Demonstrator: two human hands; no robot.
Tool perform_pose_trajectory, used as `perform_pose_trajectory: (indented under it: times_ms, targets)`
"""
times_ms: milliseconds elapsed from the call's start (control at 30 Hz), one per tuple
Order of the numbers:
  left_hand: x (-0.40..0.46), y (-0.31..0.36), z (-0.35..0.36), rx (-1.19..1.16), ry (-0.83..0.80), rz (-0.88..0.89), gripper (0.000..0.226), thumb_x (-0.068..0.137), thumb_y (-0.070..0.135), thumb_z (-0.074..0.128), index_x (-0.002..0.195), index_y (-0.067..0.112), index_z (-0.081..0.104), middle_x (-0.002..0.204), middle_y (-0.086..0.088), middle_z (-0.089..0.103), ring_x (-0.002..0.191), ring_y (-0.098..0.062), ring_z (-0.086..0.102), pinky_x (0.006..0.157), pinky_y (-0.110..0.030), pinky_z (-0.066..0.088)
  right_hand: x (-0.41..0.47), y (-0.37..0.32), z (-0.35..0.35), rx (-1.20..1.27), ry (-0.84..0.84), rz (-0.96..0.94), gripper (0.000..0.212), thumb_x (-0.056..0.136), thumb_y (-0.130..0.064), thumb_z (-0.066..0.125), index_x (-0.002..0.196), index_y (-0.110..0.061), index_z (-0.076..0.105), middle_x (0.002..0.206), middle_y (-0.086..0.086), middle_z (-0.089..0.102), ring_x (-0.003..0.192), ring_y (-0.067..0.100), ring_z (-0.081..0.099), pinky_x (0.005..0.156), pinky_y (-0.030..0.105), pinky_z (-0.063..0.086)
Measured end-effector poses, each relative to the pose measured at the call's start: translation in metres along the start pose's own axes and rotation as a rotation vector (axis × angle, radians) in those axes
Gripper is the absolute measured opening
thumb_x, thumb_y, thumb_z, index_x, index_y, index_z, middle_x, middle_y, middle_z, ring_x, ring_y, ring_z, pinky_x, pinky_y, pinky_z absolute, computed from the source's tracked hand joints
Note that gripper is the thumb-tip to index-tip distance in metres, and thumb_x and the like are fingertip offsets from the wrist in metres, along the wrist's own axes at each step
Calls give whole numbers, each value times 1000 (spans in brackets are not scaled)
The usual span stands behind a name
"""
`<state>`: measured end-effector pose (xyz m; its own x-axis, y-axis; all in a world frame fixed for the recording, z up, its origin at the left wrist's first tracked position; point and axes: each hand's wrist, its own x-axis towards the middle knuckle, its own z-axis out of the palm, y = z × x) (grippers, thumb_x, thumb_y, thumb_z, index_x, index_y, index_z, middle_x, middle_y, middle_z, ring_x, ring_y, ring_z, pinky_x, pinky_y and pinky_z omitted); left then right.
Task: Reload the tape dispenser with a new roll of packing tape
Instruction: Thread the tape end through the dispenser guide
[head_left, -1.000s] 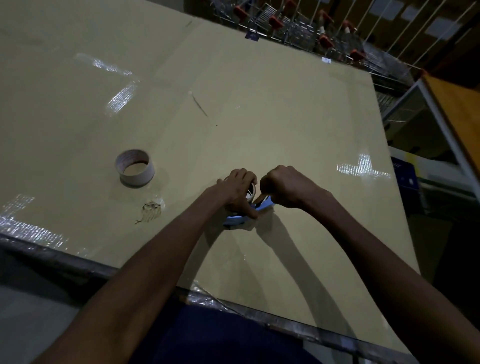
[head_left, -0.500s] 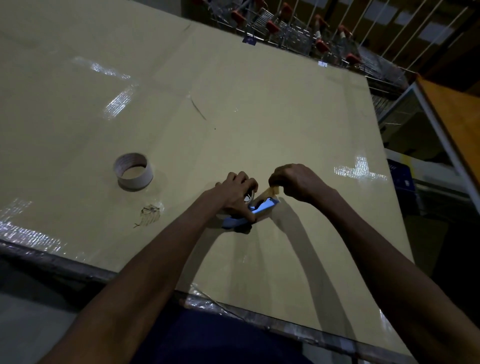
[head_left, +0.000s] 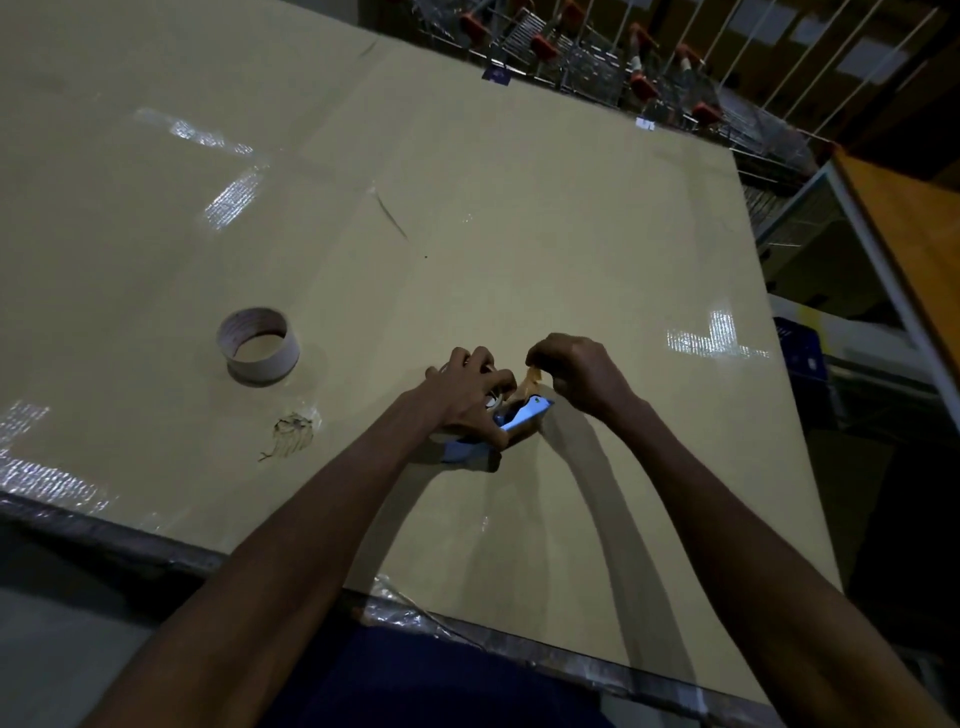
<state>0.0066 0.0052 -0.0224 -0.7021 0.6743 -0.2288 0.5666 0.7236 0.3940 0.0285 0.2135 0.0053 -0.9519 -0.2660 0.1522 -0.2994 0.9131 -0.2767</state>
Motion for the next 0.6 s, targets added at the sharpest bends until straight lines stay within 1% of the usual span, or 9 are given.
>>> perform_pose_trajectory:
  times_ms: [33, 100, 200, 267, 333, 433, 467, 533, 600]
  targets:
    - [0, 1, 0, 2, -1, -4, 69, 70, 60, 74, 127, 31, 47, 137, -2, 33, 126, -27, 30, 90, -47, 39, 1, 0, -4, -5, 10, -8, 35, 75, 14, 60, 95, -12, 74, 91, 5, 74, 79, 28, 70, 64, 38, 55]
    - [-1, 2, 0, 0, -4, -12, 70, 71, 60, 74, 129, 31, 47, 139, -2, 32, 127, -27, 29, 90, -47, 37, 0, 1, -10, -122, 40, -93, 38, 78, 10, 53, 99, -15, 72, 89, 5, 72, 70, 30, 67, 54, 35, 50]
    - [-1, 3, -2, 2, -7, -11, 70, 71, 60, 73, 130, 32, 47, 140, -2, 32, 129, -27, 28, 89, -45, 37, -10, 6, -10, -278, 90, -227, 47, 72, 5, 37, 102, -13, 69, 86, 6, 68, 59, 29, 59, 44, 29, 38]
    - [-1, 2, -2, -2, -18, -12, 72, 71, 60, 74, 131, 32, 47, 140, -3, 31, 128, -27, 28, 90, -46, 37, -13, 9, -2, -251, 98, -178, 46, 70, 10, 44, 102, -12, 67, 86, 5, 68, 61, 29, 60, 46, 30, 40]
    - [-2, 3, -2, 6, -24, -17, 74, 70, 61, 75, 132, 32, 46, 140, -3, 31, 129, -27, 28, 92, -48, 38, -13, 11, 8, -23, 24, 7, 40, 72, 12, 55, 100, -13, 69, 87, 5, 72, 70, 28, 68, 57, 33, 51]
    - [-1, 4, -2, 23, -20, -21, 73, 68, 61, 75, 130, 33, 48, 140, -2, 31, 128, -27, 28, 91, -47, 38, -11, 11, 8, 569, -159, 347, 23, 90, 3, 60, 98, -15, 72, 83, 8, 72, 75, 24, 72, 73, 41, 60]
    - [-1, 4, -2, 28, -22, -20, 73, 68, 61, 75, 129, 33, 48, 139, -2, 31, 128, -27, 28, 91, -47, 38, -10, 12, 3, 693, -207, 413, 19, 94, -2, 59, 101, -12, 73, 83, 10, 71, 76, 24, 71, 76, 43, 61]
    - [0, 4, -2, 30, -27, -23, 71, 68, 61, 75, 128, 35, 49, 138, -2, 32, 127, -26, 28, 90, -46, 38, -10, 15, -9, 812, -307, 450, 19, 96, -6, 59, 111, -7, 72, 88, 14, 72, 80, 22, 71, 79, 40, 61]
    - [0, 5, -1, 18, -25, -31, 68, 68, 60, 75, 126, 36, 50, 137, -1, 32, 127, -26, 29, 91, -46, 38, -9, 20, -20, 871, -404, 452, 25, 95, -6, 62, 119, -8, 69, 97, 18, 74, 86, 23, 73, 78, 34, 61]
